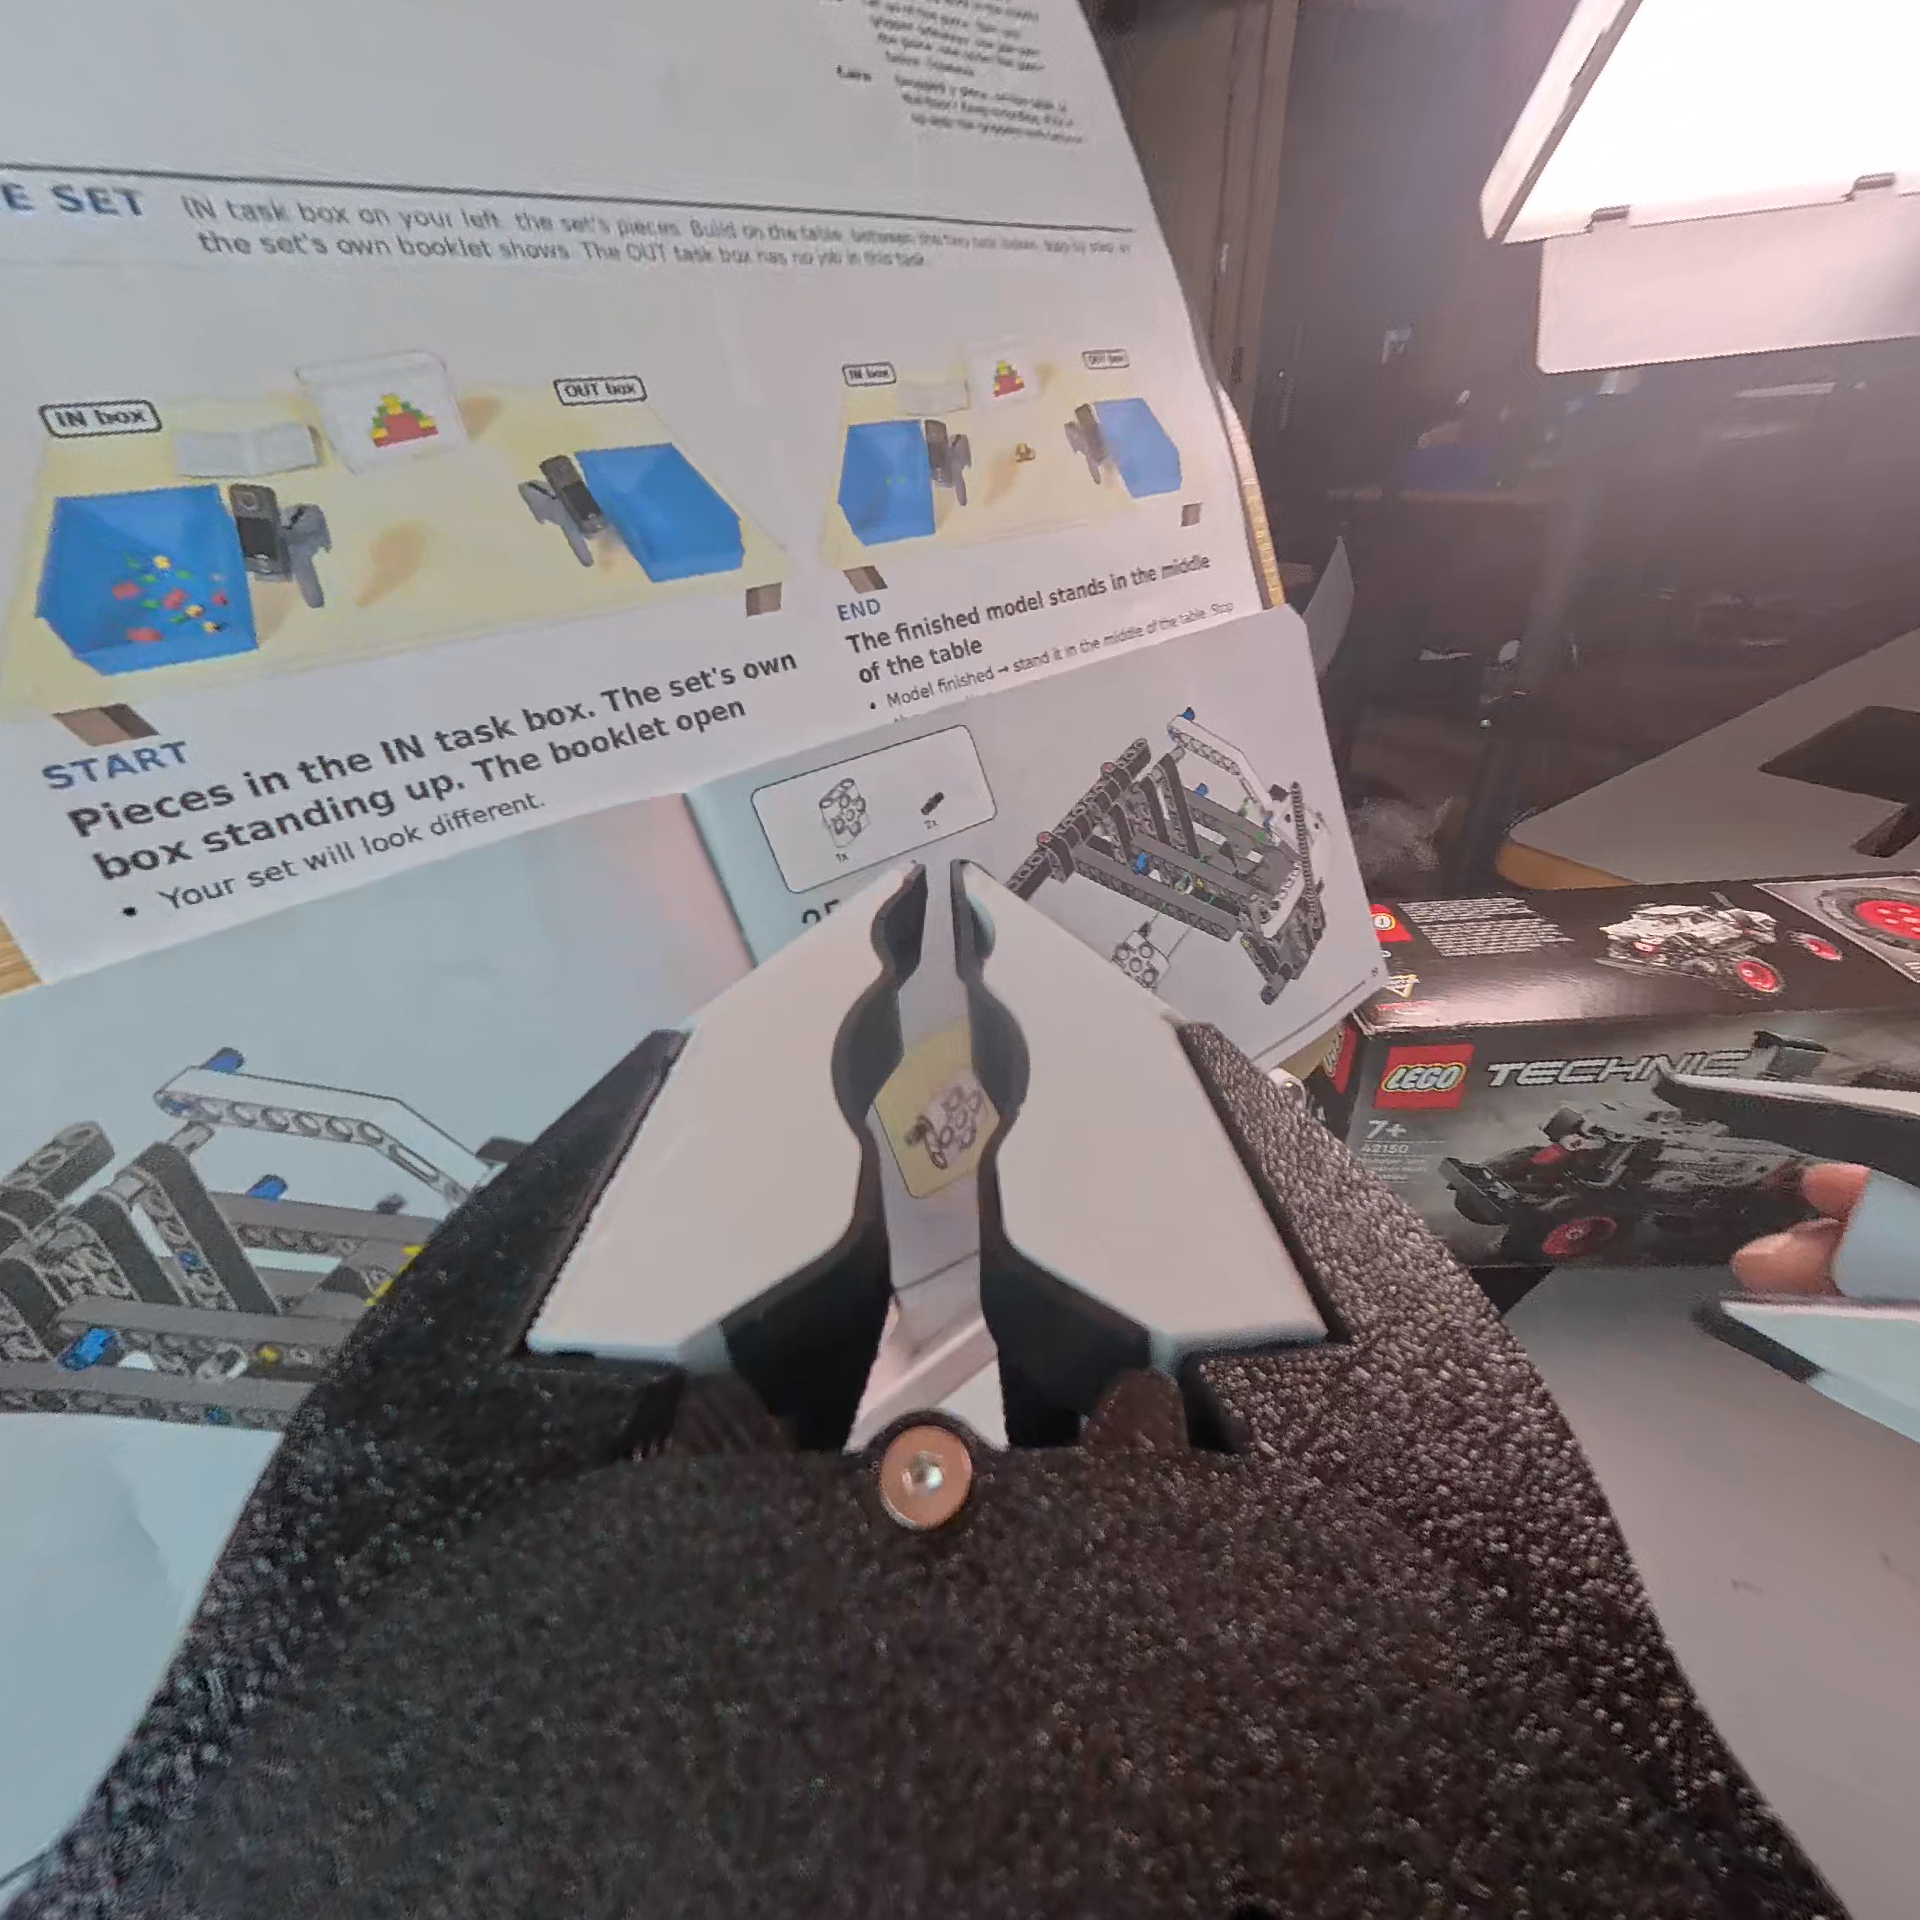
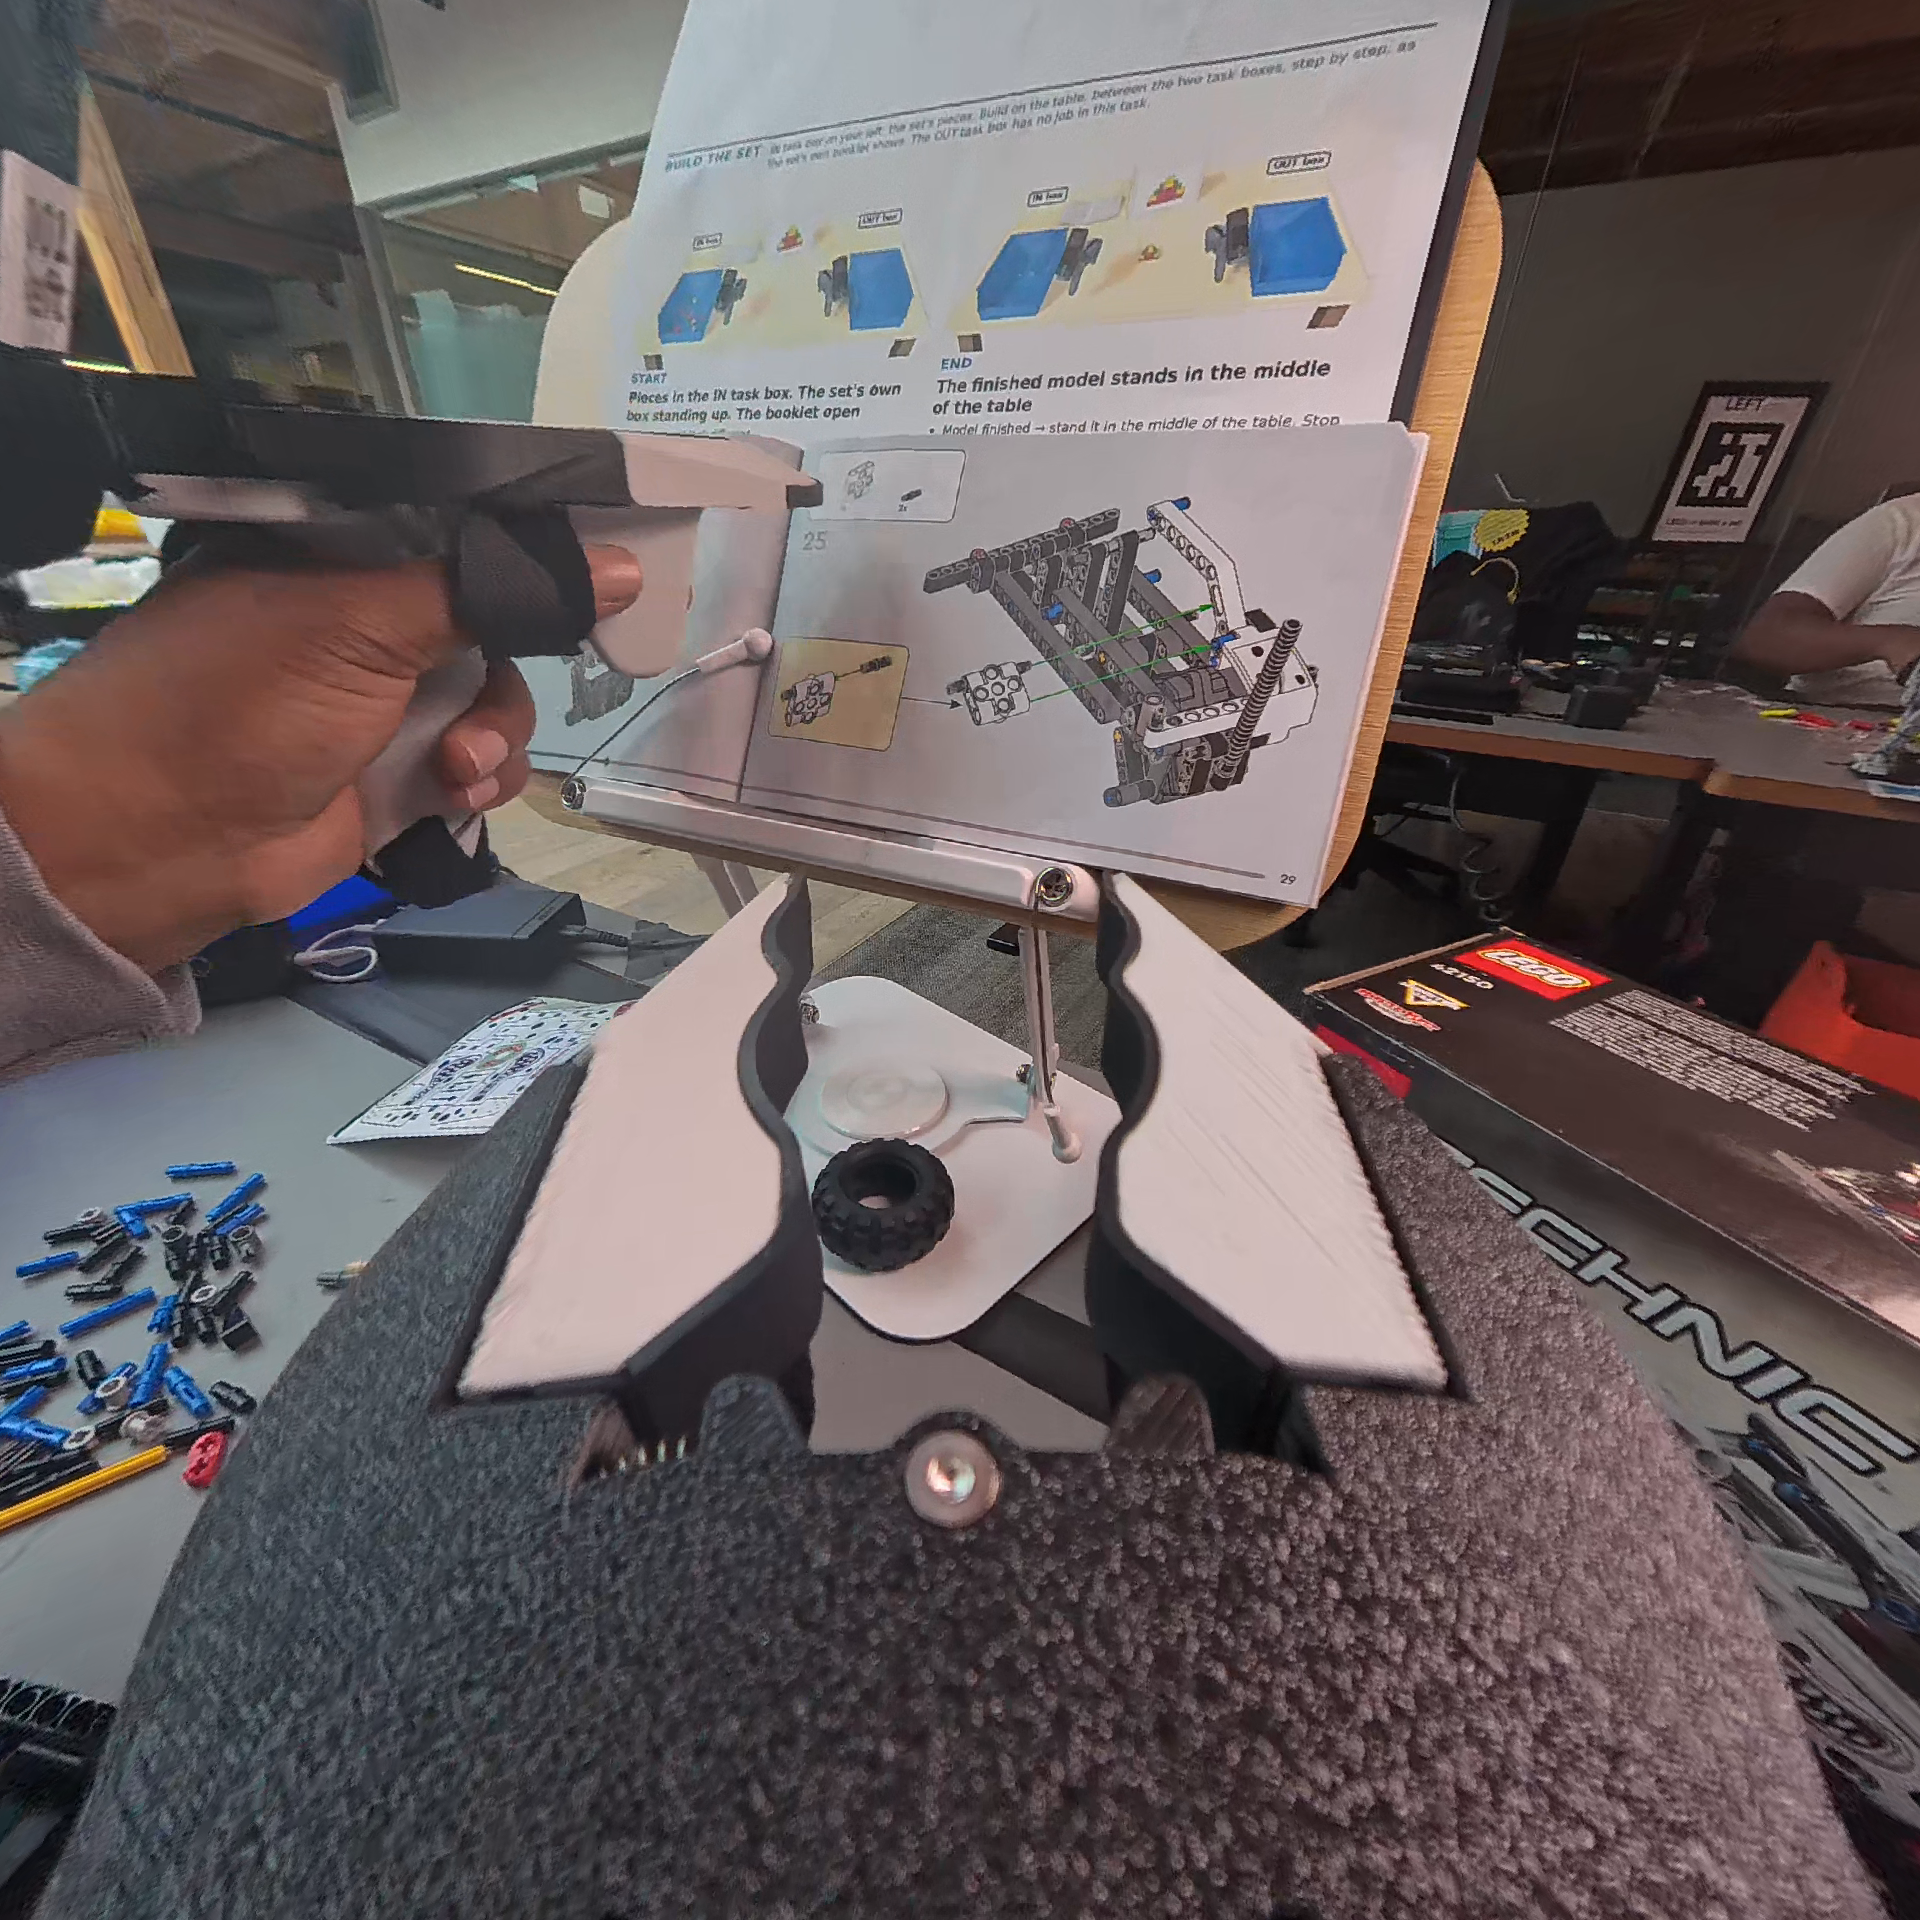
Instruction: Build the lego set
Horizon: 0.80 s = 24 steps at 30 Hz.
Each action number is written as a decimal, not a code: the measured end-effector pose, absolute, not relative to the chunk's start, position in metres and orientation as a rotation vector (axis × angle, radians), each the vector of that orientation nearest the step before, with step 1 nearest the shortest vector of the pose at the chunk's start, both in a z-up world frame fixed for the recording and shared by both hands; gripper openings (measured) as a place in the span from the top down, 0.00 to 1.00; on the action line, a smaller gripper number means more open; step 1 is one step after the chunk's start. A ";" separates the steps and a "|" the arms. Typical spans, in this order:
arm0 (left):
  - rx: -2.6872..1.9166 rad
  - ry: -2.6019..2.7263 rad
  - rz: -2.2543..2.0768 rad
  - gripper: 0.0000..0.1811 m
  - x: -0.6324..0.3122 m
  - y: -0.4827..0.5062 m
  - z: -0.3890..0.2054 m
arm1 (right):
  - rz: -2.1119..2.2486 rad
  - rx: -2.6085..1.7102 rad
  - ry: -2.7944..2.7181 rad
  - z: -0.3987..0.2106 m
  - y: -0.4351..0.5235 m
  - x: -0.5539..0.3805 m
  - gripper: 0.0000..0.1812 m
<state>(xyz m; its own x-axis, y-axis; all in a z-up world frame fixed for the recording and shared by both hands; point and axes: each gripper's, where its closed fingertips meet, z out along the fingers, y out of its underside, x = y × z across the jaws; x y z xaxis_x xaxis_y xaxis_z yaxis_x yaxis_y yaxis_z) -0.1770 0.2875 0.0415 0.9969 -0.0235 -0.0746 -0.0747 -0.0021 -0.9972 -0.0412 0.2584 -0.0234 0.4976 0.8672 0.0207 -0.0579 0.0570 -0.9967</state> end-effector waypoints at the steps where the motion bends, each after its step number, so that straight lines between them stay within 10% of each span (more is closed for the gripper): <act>1: -1.544 0.086 0.037 0.97 -0.172 0.275 0.045 | 0.820 -1.328 -0.800 -0.023 0.257 -0.042 0.70; 11: -1.495 0.112 -0.117 0.88 -0.172 0.074 0.074 | 0.949 -1.252 -0.825 0.006 0.222 -0.051 0.72; 24: -2.263 -0.084 0.025 0.91 -0.195 -0.059 -0.197 | 1.125 -1.050 -1.205 0.044 0.078 -0.038 0.80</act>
<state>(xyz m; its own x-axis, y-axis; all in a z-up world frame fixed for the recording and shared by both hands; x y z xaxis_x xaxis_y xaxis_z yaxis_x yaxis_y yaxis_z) -0.1948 -0.0586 -0.1974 0.9975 0.0693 0.0102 0.0521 -0.6370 -0.7691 -0.0384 0.0777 0.0441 0.0223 0.9890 0.1465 -0.0789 0.1479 -0.9859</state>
